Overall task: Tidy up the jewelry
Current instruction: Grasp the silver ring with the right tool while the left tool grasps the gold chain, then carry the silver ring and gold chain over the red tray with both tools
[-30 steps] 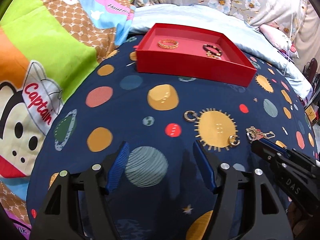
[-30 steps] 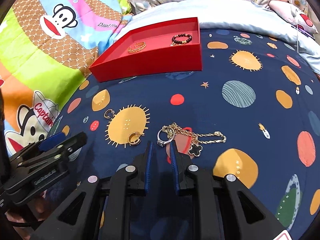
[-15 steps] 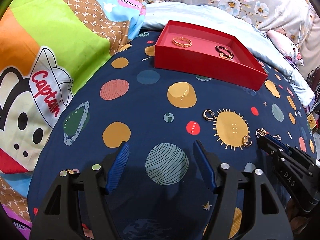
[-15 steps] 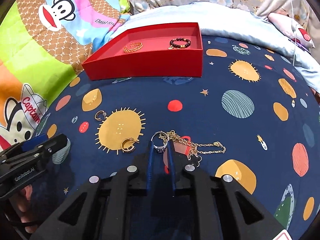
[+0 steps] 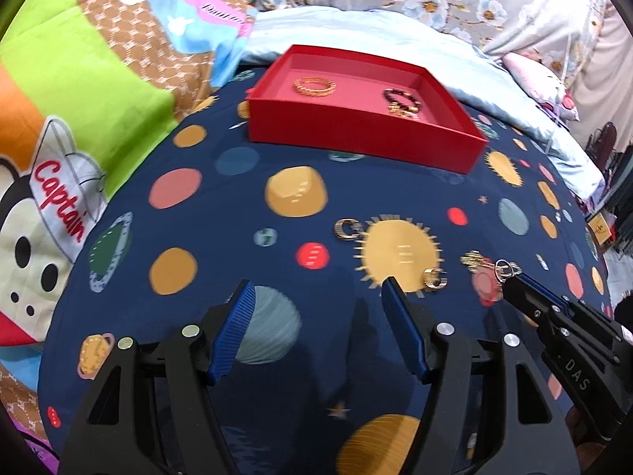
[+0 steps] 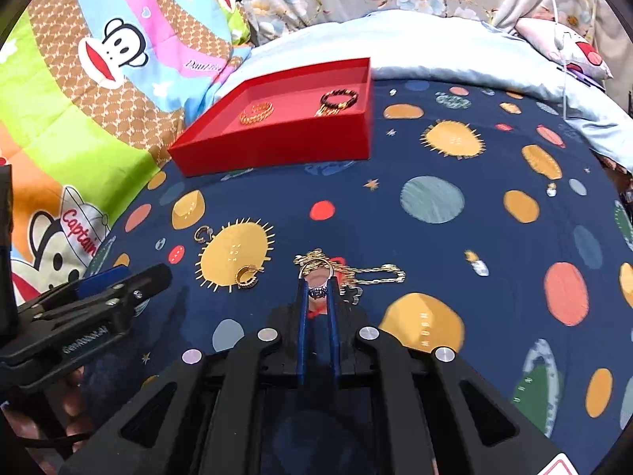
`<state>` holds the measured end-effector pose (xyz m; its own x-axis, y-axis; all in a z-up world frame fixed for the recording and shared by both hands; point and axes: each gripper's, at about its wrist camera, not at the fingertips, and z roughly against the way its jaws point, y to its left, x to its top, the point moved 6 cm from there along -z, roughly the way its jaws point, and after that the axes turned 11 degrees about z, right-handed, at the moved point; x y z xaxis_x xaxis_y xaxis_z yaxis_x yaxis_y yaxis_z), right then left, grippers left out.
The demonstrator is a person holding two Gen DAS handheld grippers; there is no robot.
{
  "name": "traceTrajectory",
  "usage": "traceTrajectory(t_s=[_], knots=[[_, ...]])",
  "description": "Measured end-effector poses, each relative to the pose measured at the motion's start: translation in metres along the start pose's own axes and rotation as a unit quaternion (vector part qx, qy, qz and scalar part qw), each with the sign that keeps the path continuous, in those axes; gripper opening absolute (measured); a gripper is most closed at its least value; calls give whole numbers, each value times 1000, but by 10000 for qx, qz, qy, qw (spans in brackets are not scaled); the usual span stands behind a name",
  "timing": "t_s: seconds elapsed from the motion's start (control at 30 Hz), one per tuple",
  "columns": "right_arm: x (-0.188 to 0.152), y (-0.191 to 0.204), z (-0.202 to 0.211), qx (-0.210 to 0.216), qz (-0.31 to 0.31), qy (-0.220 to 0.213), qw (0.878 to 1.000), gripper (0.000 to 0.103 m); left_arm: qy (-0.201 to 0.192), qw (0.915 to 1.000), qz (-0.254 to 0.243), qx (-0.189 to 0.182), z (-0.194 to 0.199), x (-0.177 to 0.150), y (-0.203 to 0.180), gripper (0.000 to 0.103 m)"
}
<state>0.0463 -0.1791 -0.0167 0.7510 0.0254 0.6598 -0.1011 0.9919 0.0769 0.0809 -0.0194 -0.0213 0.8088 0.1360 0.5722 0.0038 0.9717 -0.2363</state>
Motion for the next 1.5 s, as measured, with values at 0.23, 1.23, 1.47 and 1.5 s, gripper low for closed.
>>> traceTrajectory(t_s=[0.23, 1.23, 1.47, 1.5], knots=[[-8, -28, 15, -152, -242, 48, 9996, 8, 51, 9994, -220, -279, 0, -1, -39, 64], [-23, -75, 11, -23, -782, 55, 9969, 9, 392, 9945, -817, -526, -47, -16, -124, 6], [-19, -71, 17, -33, -749, -29, 9972, 9, 325, 9950, -702, -625, -35, -9, -118, 3], [-17, -69, 18, -33, -731, -43, 9973, 9, 313, 9951, -670, -651, -32, -6, -115, 3]])
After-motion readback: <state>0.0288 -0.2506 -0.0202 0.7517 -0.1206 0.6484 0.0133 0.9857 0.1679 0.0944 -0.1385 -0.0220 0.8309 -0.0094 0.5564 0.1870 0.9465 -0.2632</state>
